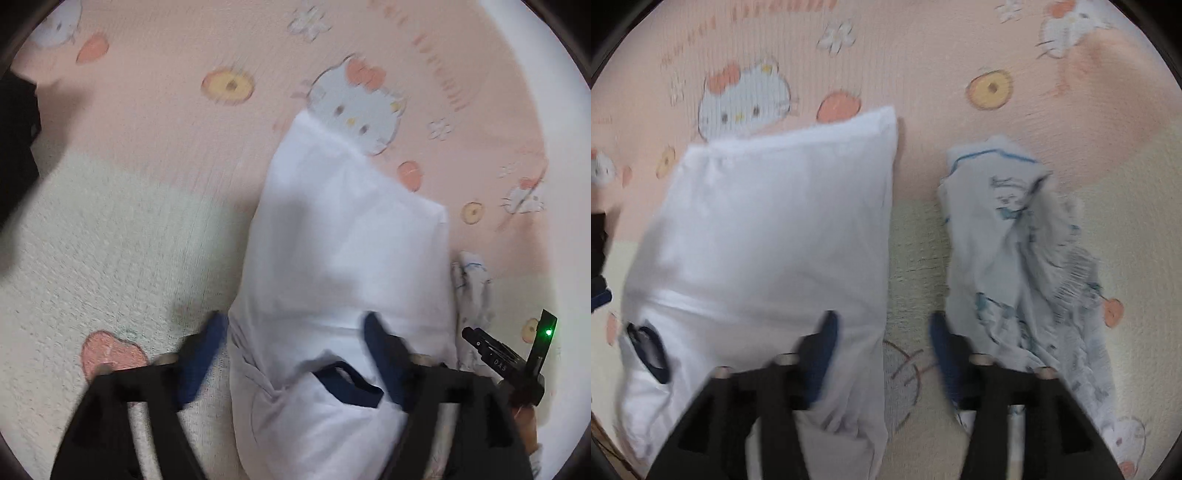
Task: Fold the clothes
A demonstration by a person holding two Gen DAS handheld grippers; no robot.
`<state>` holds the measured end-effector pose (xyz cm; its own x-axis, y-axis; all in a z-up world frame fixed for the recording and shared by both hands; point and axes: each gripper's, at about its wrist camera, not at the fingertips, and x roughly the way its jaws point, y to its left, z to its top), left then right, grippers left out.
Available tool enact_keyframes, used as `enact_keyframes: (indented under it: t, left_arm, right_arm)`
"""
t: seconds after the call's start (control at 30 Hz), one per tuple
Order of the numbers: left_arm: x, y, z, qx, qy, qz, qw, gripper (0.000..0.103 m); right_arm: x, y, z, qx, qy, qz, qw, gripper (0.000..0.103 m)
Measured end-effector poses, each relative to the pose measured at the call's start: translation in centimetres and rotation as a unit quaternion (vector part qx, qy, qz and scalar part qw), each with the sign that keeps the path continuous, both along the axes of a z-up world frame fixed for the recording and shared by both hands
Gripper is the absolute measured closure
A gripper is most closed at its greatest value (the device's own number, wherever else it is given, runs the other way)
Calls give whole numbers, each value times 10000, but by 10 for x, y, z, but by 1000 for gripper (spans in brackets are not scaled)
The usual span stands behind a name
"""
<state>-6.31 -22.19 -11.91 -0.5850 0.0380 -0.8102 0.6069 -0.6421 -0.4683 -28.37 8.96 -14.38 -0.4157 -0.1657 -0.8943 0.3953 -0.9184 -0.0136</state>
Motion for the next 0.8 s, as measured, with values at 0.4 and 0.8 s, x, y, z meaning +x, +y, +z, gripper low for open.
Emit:
enact_keyframes:
  t: [0.4,0.8]
  left_arm:
    - [15,33,14,-434,-260,-626,9968,20]
    - [49,94,35,-1679,-375,-1582,9723,20]
  right_arm:
    - [86,-19,43,-4,32,510,9987,40]
    - [175,-39,51,653,424,1242,9892,38]
